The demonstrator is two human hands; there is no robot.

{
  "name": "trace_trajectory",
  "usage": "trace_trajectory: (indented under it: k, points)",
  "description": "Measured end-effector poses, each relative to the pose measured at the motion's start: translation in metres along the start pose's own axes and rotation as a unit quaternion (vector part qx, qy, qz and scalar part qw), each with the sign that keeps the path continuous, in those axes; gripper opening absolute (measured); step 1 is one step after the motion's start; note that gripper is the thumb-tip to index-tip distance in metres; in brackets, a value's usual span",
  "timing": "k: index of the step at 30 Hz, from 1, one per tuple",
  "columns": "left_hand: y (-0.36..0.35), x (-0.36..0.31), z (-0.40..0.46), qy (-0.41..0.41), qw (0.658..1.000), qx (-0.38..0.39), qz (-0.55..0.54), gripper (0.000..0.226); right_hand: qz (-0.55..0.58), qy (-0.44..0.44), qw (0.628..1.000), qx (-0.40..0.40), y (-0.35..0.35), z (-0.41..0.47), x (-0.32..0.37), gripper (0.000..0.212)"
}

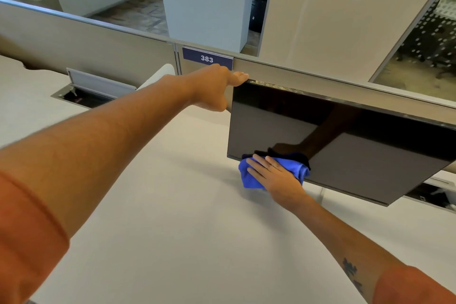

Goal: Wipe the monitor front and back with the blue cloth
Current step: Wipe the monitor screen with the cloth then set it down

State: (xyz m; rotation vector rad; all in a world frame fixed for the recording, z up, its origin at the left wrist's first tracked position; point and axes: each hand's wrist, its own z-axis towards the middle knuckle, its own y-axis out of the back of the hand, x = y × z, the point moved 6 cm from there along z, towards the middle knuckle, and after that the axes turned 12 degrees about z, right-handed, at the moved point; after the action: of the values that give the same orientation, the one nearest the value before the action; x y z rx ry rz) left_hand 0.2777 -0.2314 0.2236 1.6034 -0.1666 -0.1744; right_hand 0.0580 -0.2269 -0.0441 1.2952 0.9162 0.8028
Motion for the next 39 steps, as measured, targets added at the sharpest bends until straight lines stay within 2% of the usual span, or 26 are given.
trace_trajectory:
  k: [5,8,12,17,21,23,30,34,39]
  points:
    - [0.0,0.003,0.0,-0.005,1.0,-0.017,-0.007,0.094,-0.02,-0.032,0.999,-0.039,0.003,-0.078,-0.039,0.089]
    - [0.0,0.005,0.0,-0.003,1.0,-0.024,-0.006,0.094,-0.064,-0.072,0.995,-0.023,0.001,-0.125,-0.063,0.099]
    - [-0.003,0.005,0.001,0.001,1.0,-0.026,-0.009,0.094,-0.089,-0.092,0.992,-0.021,-0.001,-0.15,-0.078,0.101]
    - [0.001,0.0,-0.002,0.001,1.0,-0.021,-0.014,0.095,-0.055,-0.032,0.997,-0.045,0.007,-0.105,-0.05,0.093]
    - [0.002,-0.002,-0.005,0.007,0.999,-0.024,-0.02,0.096,-0.035,0.029,0.995,-0.092,0.036,-0.044,-0.03,0.071]
    - [0.001,-0.001,-0.004,0.008,0.999,-0.019,-0.025,0.098,-0.034,0.048,0.99,-0.132,0.059,-0.014,-0.026,0.058]
    - [-0.008,0.007,-0.003,0.016,0.998,-0.016,-0.051,0.1,-0.009,0.061,0.955,-0.289,0.154,0.051,-0.016,0.048]
    - [-0.014,0.01,-0.005,0.011,0.982,-0.029,-0.184,0.093,0.02,0.032,0.931,-0.364,0.2,0.072,-0.01,0.049]
    - [-0.017,0.015,-0.009,0.019,0.928,-0.005,-0.373,0.094,0.034,-0.03,0.914,-0.403,0.222,0.082,-0.003,0.051]
